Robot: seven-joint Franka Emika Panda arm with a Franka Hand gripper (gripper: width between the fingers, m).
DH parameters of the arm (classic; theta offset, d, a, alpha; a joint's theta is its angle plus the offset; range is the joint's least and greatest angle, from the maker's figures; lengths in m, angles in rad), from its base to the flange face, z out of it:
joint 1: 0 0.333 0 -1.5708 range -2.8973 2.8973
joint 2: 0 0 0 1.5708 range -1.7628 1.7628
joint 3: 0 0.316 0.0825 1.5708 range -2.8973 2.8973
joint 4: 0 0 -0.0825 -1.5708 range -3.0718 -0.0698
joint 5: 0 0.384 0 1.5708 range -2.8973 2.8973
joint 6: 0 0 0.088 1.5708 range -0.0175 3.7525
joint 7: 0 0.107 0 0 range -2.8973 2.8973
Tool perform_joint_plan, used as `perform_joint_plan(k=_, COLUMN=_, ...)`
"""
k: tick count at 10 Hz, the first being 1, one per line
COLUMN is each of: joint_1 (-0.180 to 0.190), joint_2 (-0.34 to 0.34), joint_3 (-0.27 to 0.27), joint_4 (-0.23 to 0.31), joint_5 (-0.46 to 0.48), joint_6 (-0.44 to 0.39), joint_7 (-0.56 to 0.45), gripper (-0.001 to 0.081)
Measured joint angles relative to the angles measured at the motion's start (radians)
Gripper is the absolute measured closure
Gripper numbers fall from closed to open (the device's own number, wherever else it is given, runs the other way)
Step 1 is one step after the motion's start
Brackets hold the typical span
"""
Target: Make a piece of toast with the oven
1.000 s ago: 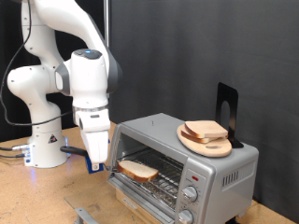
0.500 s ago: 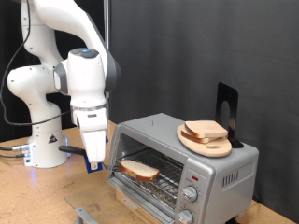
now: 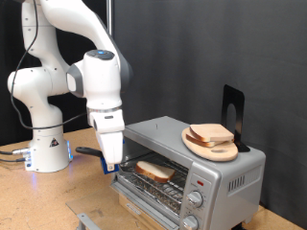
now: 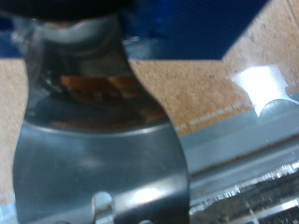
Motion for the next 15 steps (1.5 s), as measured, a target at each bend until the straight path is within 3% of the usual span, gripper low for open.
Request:
perform_joint_plan(k=4, joint_1=0.002, joint_2=-0.001, joint_3=0.003, joint_4=-0.015, joint_5=0.013, joint_6=0.001, joint_7=-0.058, gripper=0.0417)
perform_joint_plan(k=11, joint_1=-0.048, joint_2=-0.066, joint_3=-0.083, joint_4=-0.085, joint_5=0.019, joint_6=-0.021, joint_7=-0.264, gripper=0.0417)
perform_joint_plan(k=15, joint_1=-0.042, joint_2=-0.106, joint_3=-0.145, joint_4=-0.11, joint_5=0.24, joint_6=-0.02, joint_7=-0.426, gripper=0.0417)
